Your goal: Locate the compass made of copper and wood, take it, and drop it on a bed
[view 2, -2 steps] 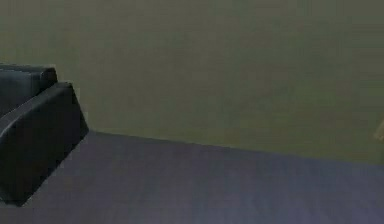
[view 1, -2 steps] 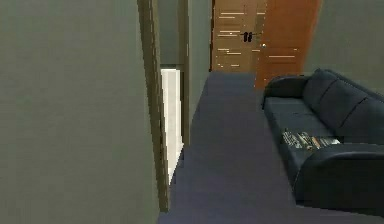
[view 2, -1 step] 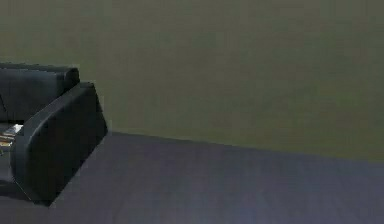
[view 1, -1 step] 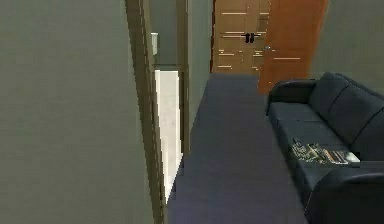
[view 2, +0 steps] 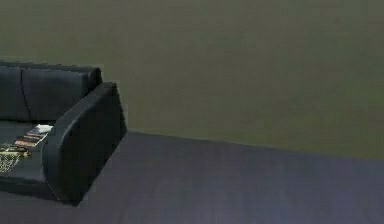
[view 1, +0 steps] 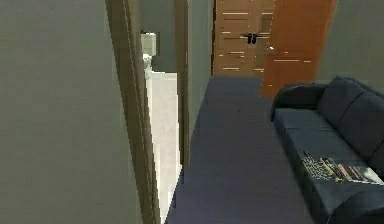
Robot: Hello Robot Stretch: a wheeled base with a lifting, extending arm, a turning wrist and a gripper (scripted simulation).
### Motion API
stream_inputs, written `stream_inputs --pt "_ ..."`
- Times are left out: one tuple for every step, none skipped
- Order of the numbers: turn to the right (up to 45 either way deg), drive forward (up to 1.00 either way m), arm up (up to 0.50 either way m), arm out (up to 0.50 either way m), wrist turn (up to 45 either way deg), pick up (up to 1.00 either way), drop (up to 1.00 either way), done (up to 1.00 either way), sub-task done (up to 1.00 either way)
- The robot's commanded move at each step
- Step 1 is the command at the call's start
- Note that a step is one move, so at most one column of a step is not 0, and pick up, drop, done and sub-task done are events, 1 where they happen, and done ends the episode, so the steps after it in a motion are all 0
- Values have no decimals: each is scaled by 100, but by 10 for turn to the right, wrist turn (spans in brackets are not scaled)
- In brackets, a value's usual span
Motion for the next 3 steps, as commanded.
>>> stream_inputs --pt "90 0 0 0 0 0 0 0 0" --pt "0 100 0 0 0 0 0 0 0" --pt "30 0 0 0 0 0 0 0 0"
